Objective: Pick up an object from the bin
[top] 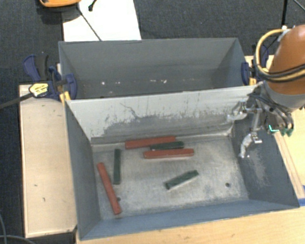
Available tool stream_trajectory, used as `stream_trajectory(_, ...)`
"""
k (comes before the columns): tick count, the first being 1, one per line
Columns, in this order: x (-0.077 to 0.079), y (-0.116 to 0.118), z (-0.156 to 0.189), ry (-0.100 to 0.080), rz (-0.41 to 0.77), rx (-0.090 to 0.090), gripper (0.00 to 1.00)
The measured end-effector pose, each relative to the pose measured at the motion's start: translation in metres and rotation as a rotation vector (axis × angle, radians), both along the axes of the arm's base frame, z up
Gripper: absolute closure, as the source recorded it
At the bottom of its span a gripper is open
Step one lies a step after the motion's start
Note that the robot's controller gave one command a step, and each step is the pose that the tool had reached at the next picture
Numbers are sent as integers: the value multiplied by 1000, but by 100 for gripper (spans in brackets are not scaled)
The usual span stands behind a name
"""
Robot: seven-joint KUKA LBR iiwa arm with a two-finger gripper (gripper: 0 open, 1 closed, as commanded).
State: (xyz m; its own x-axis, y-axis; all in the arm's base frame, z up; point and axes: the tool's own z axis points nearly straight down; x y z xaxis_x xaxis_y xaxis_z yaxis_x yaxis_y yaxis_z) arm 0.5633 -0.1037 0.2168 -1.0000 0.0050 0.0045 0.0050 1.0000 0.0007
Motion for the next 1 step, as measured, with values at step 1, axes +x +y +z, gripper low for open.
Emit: stream_trajectory(1,2,0,5,-8,3,-1,0)
